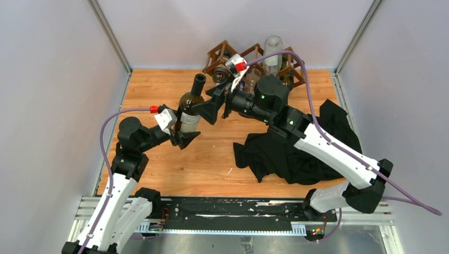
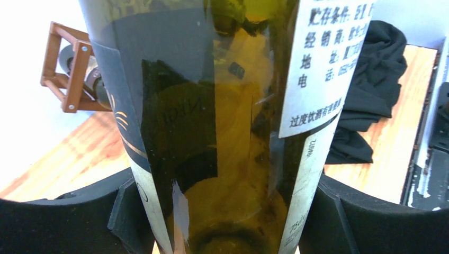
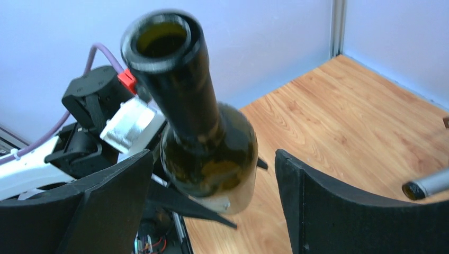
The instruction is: Take the wine bottle off the wine rack
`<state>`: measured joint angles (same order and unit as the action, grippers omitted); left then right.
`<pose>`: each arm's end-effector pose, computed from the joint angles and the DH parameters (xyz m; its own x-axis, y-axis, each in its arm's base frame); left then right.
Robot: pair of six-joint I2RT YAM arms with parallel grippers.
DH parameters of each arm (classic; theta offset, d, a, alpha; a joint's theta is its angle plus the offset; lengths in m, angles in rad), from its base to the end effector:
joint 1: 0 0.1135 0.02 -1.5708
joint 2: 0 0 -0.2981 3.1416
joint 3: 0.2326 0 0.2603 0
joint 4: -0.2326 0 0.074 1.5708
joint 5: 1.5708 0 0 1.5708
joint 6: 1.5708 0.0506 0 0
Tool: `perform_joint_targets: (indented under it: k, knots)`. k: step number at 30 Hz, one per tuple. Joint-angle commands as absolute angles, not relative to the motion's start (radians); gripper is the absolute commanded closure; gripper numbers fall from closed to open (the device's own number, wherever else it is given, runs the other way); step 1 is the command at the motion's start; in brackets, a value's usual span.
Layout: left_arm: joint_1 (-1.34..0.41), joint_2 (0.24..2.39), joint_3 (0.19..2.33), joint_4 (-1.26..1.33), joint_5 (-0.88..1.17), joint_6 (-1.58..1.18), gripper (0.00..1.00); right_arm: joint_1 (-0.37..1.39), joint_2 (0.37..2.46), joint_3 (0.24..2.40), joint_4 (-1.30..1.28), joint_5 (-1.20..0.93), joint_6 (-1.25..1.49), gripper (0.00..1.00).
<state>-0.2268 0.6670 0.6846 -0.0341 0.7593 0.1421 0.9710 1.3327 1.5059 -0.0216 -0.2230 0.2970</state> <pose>0.1370 -0.0674 0.3605 0.1022 0.0818 -0.9914 0.8277 0.5459 0.1304 0.1662 0.2629 0.5246 -0.1902 0.2275 -0.9550 -0.9127 0.3174 0.2574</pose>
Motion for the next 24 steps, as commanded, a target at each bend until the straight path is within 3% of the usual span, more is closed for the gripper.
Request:
perform_joint_targets:
  k: [1,5,7,9,11,12,13,14,16,24]
  knots:
    - [-0.234,0.642,0.709,0.027,0.825,0.094,1.00,0.965,1.376,1.597,0.077,-0.251,0.323,0.14]
    - [-0.233,0.646,0.704,-0.011,0.843,0.113,1.00,0.970,1.424,1.626,0.082,-0.237,0.320,0.23]
    - [-0.234,0.649,0.704,-0.054,0.848,0.126,1.00,0.974,1.438,1.632,0.082,-0.232,0.311,0.35]
    - [-0.234,0.649,0.703,-0.070,0.847,0.135,1.00,0.977,1.449,1.637,0.071,-0.225,0.302,0.57]
    - [-0.234,0.647,0.701,-0.080,0.840,0.136,0.99,0.982,1.457,1.645,0.046,-0.209,0.286,0.92]
    - [-0.234,0.647,0.703,-0.089,0.831,0.135,0.83,0.984,1.462,1.651,0.027,-0.193,0.279,0.99]
    - [-0.234,0.651,0.707,-0.103,0.822,0.133,0.36,0.985,1.464,1.658,0.007,-0.181,0.273,1.00]
    - [-0.233,0.654,0.713,-0.124,0.824,0.136,0.07,0.985,1.466,1.659,0.004,-0.174,0.262,1.00]
    - [-0.233,0.666,0.732,-0.173,0.826,0.156,0.00,0.984,1.468,1.664,-0.042,-0.151,0.231,1.00]
    - [-0.233,0.675,0.755,-0.194,0.809,0.130,0.00,0.985,1.508,1.672,-0.104,-0.081,0.107,1.00]
